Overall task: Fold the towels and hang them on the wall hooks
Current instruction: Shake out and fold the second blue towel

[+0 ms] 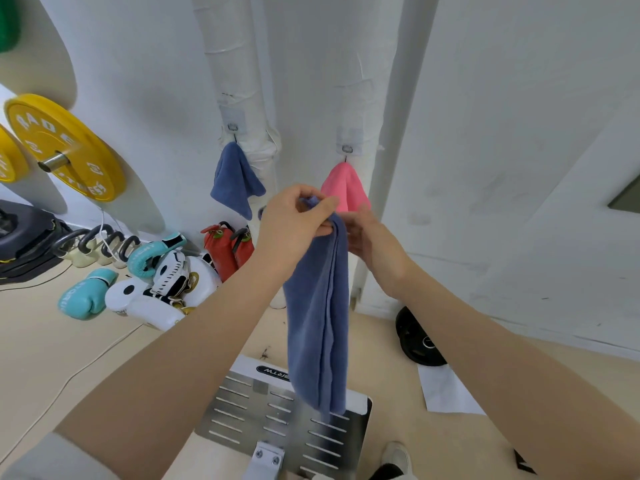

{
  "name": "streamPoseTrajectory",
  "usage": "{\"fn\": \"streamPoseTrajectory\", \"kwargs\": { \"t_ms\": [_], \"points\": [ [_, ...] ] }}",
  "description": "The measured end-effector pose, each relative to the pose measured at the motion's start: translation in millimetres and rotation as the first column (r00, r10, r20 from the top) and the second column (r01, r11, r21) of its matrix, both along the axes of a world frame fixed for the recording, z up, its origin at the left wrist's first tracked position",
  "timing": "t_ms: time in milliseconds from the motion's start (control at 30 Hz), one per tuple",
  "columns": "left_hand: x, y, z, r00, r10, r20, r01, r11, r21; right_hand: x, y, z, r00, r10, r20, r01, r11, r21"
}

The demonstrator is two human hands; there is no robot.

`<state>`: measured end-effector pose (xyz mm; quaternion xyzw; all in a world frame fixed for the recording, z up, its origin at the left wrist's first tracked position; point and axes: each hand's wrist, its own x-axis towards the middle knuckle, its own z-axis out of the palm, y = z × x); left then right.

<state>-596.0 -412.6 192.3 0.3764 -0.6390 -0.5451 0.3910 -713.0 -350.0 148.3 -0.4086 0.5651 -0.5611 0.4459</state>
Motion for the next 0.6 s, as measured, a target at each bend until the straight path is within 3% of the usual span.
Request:
{"fn": "streamPoseTrajectory", "kwargs": {
  "t_ms": [100, 267, 333, 467, 600],
  "points": [
    [-3, 3, 9, 1.0, -0.007, -0.011, 0.007, 1.0, 0.0, 4, 2, 2, 0.982, 0.159, -0.104, -0.16, 0.987, -0.005],
    [-11, 5, 21, 0.998, -0.058, -0.019, 0.058, 0.998, -0.015, 5, -6, 18, 0.935, 0.015, -0.354, 0.025, 0.994, 0.109],
    [-15, 5, 25, 0.996, -0.077, -0.048, 0.076, 0.997, -0.025, 4, -10, 19, 0.932, -0.032, -0.361, 0.087, 0.986, 0.139],
    [-21, 2, 24, 0.984, -0.132, -0.12, 0.125, 0.99, -0.07, -5, -19, 15, 0.999, -0.028, -0.028, 0.031, 0.995, 0.091],
    [-2, -17, -2, 1.0, -0.028, -0.007, 0.025, 0.963, -0.269, -15, -17, 10, 0.928, 0.049, 0.368, -0.083, 0.994, 0.075]
  ]
}}
